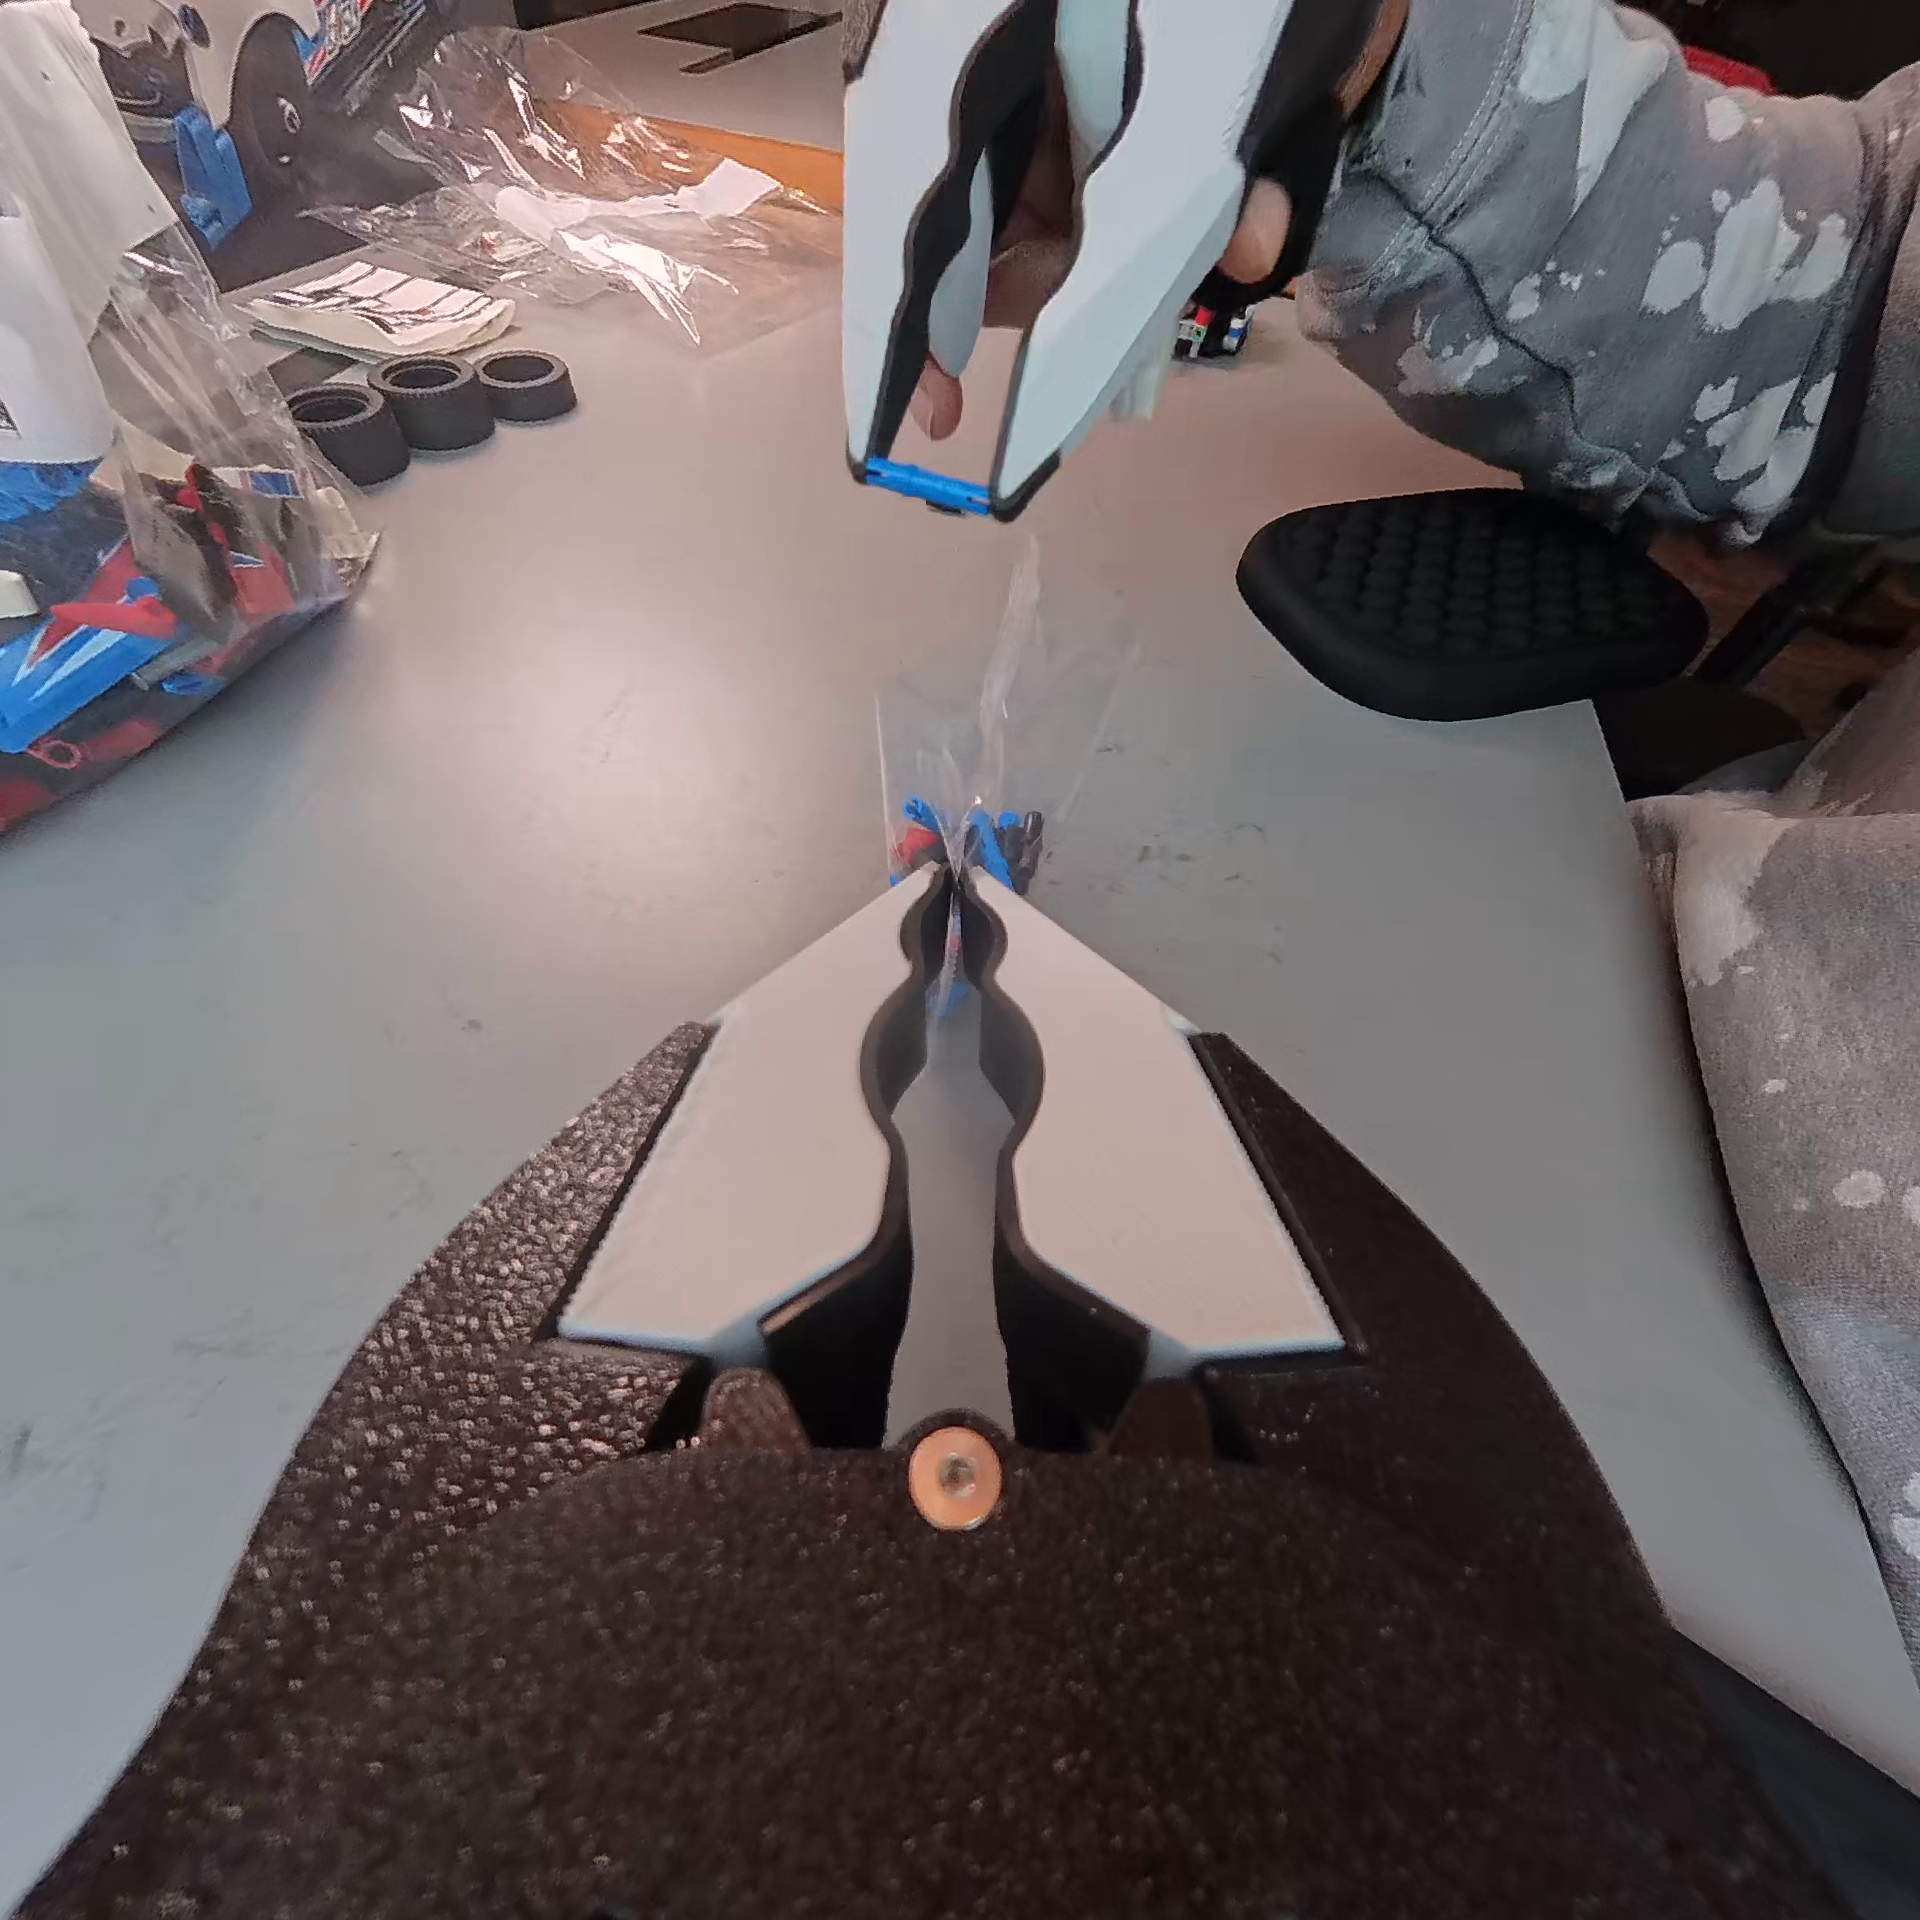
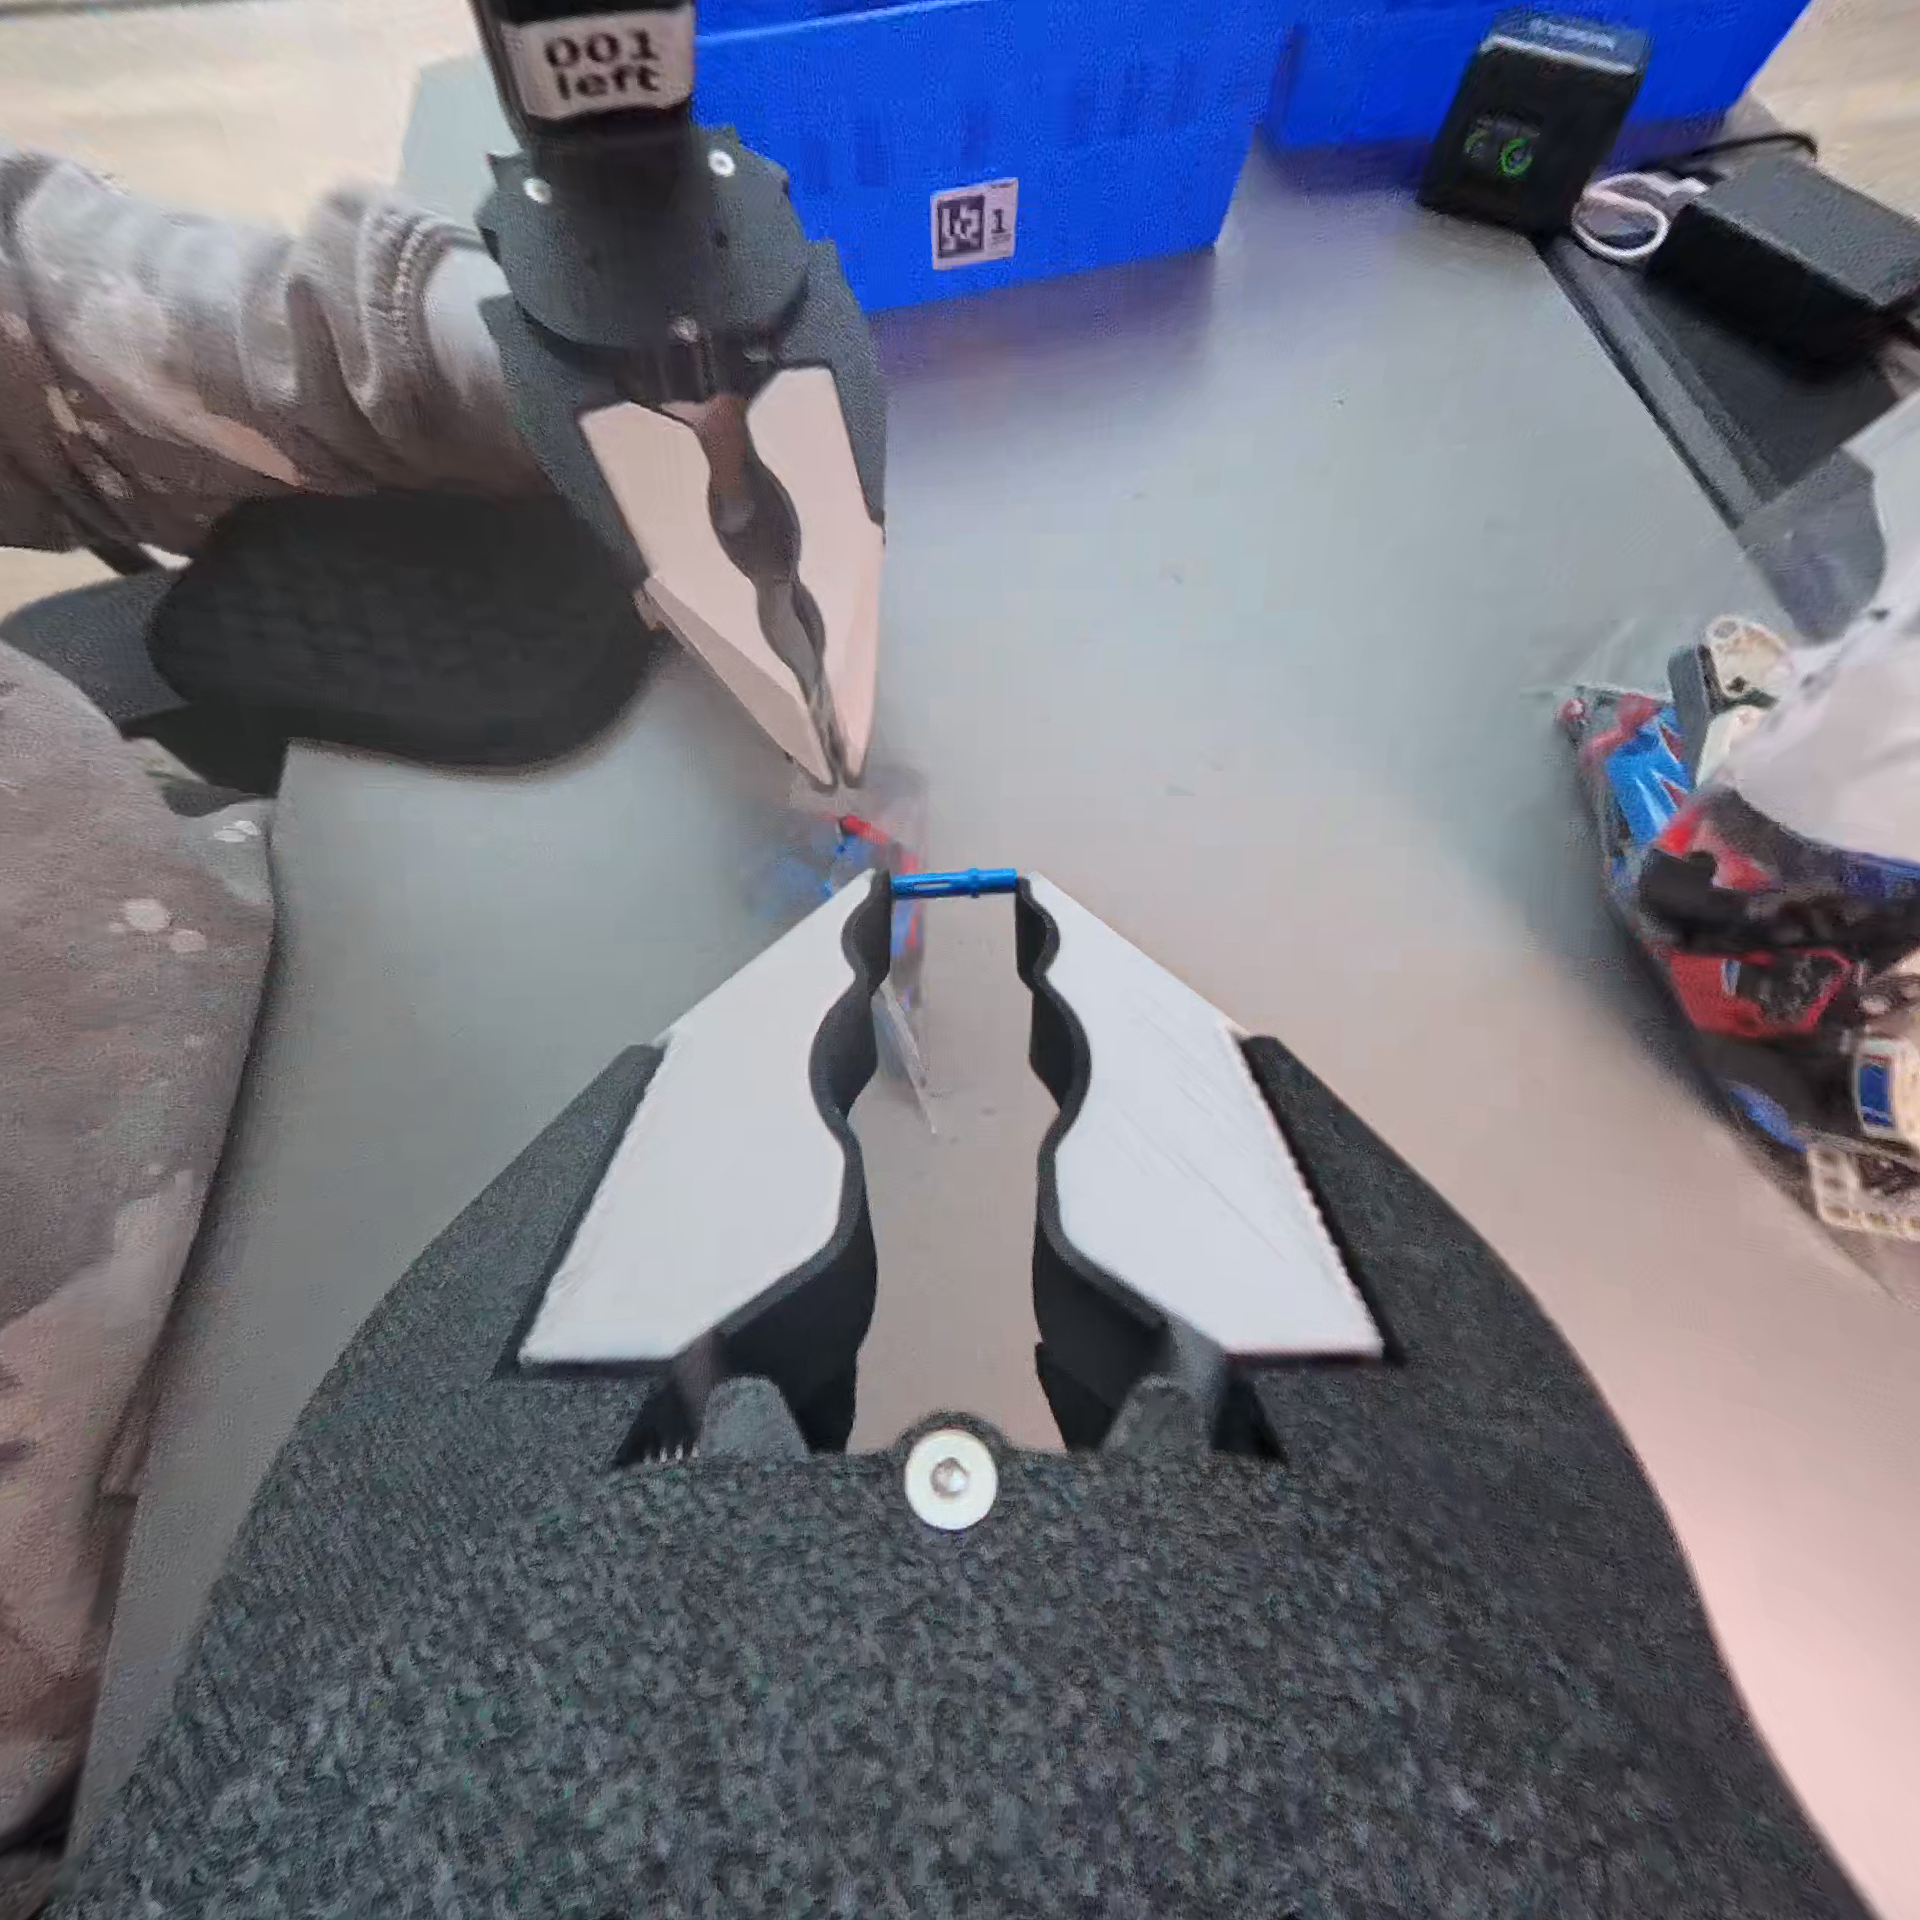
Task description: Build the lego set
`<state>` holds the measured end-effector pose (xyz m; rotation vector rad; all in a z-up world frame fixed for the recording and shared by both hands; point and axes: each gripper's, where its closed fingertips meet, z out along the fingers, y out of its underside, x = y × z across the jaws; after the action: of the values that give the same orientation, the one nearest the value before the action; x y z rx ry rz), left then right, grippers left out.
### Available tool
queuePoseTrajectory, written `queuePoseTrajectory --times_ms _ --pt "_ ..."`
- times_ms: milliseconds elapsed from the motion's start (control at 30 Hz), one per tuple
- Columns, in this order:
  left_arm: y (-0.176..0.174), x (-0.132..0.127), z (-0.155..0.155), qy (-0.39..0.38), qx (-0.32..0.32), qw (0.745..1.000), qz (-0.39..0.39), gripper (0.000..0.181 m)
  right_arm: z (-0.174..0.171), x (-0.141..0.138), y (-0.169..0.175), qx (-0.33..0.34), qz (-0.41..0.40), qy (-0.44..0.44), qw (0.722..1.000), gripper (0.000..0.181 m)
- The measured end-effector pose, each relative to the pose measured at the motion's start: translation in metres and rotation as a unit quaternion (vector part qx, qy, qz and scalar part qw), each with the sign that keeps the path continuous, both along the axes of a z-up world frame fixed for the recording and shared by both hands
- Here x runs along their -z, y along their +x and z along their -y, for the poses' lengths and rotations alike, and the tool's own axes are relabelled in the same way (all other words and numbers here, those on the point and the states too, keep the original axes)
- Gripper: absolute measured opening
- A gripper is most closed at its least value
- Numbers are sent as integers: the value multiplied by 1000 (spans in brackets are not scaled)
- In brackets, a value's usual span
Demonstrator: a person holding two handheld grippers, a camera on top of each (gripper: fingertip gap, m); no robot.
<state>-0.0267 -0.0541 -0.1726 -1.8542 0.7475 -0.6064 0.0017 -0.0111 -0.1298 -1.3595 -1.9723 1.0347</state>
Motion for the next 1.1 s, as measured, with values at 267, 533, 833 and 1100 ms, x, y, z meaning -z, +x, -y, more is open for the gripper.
queuePoseTrajectory --times_ms 267,533,833,1100 --pt "0 0 2 3 3 1000 -2 1 33 15 -14 -69 31 71 995 30" --pt "0 0 3 2 4 1000 0 1 -52 -11 37 88 -9 70 994 32" --pt "-2 0 0 -1 -4 1000 2 1 -156 84 160 327 153 34 932 27" --pt "-2 1 -1 -1 -6 1000 1 1 -144 107 159 315 193 66 927 4"
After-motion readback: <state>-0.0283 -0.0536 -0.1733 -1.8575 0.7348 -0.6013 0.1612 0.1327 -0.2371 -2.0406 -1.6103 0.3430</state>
